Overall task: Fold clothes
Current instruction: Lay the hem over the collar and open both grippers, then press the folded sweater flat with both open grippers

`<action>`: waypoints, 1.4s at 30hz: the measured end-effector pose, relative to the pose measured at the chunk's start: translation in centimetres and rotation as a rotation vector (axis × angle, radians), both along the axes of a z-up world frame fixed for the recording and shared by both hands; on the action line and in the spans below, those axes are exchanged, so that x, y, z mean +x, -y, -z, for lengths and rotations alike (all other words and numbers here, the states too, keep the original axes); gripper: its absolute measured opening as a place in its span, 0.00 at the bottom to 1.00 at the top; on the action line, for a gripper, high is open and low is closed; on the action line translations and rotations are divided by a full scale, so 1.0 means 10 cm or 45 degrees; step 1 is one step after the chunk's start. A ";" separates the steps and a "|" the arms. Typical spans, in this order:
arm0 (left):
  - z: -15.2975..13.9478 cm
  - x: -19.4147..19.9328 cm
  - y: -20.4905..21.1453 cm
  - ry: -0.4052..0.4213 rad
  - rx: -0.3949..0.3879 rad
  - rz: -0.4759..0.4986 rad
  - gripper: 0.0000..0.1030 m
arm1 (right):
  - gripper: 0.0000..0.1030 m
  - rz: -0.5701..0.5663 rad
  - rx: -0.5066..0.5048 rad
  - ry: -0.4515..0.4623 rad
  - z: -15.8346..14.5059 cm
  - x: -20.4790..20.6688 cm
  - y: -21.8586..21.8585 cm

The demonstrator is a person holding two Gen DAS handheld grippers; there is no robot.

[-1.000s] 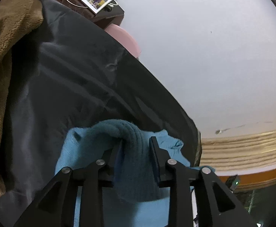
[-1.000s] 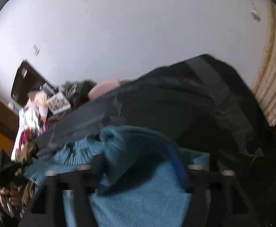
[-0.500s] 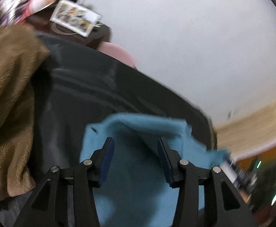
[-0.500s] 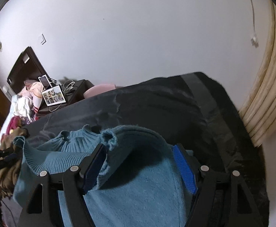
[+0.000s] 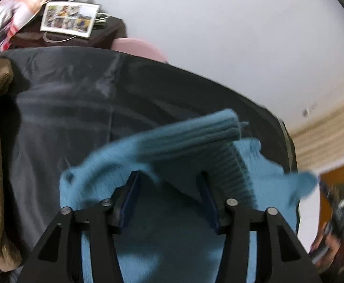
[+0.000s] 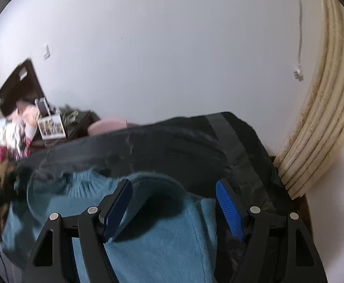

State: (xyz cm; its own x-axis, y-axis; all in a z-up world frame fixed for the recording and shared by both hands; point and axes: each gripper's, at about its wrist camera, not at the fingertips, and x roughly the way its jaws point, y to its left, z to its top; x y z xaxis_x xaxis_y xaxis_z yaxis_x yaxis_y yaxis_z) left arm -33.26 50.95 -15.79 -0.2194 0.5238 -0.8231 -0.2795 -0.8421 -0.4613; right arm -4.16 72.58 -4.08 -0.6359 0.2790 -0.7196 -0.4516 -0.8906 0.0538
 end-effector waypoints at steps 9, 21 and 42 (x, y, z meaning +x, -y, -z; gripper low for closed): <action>0.06 -0.11 0.09 0.046 0.067 -0.099 0.58 | 0.73 0.037 0.036 -0.012 0.15 0.31 0.31; 0.06 -0.07 0.19 0.074 0.059 -0.148 0.58 | 0.77 -0.290 0.139 0.148 0.39 0.12 0.89; 0.07 -0.06 0.11 0.015 -0.074 -0.050 0.60 | 0.92 -0.312 0.001 0.368 1.00 -0.76 0.44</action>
State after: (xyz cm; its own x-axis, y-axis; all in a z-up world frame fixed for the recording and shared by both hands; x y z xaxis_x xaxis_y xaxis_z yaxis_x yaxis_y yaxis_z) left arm -33.91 49.89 -16.48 -0.2291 0.4659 -0.8547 -0.2408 -0.8779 -0.4140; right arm -11.74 68.20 -14.12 -0.4548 0.1444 -0.8788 -0.2218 -0.9740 -0.0453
